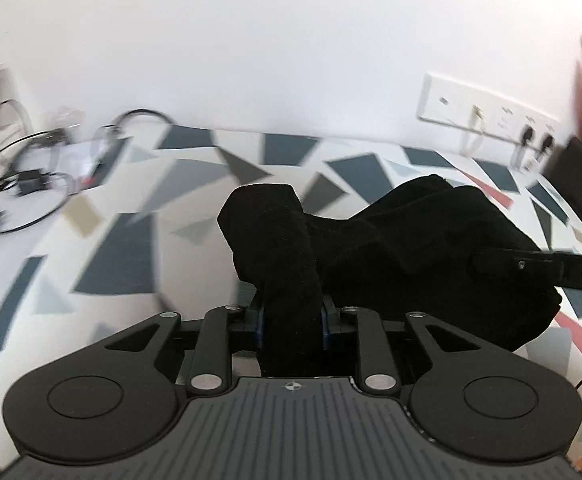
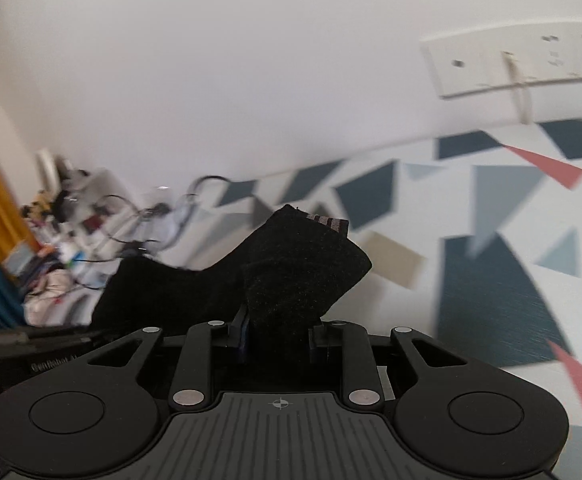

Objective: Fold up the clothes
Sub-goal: 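Grasp the folded trousers' end with the left tool and lift it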

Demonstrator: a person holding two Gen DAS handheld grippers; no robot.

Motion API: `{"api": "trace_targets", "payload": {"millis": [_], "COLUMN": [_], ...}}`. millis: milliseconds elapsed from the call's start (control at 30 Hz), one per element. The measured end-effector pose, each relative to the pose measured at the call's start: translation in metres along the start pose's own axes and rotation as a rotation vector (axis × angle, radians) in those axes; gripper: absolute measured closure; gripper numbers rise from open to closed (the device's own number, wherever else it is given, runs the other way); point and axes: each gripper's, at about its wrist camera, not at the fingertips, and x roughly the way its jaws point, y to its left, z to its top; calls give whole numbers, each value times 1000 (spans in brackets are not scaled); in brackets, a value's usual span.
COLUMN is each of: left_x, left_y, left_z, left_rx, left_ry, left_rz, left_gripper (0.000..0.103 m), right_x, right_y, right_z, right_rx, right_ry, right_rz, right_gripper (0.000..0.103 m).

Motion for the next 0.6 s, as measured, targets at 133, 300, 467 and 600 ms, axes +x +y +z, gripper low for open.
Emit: {"api": "trace_targets", "payload": {"millis": [133, 300, 467, 600], "left_x": [-38, -97, -170, -225], "left_y": [35, 96, 175, 233], "left_z": [-9, -37, -83, -129], "left_rx": [-56, -143, -284, -405], "left_ry": [-53, -93, -106, -119], "left_rz": [50, 120, 211, 294], "left_gripper": [79, 79, 79, 79], "right_x": [4, 19, 40, 50], "right_y": [41, 118, 216, 299], "right_z": [7, -4, -36, -73], "right_rx": [-53, -142, -223, -316], "right_ry": [5, 41, 124, 208], "right_rz": [73, 163, 226, 291], "right_gripper": [80, 80, 80, 80]}}
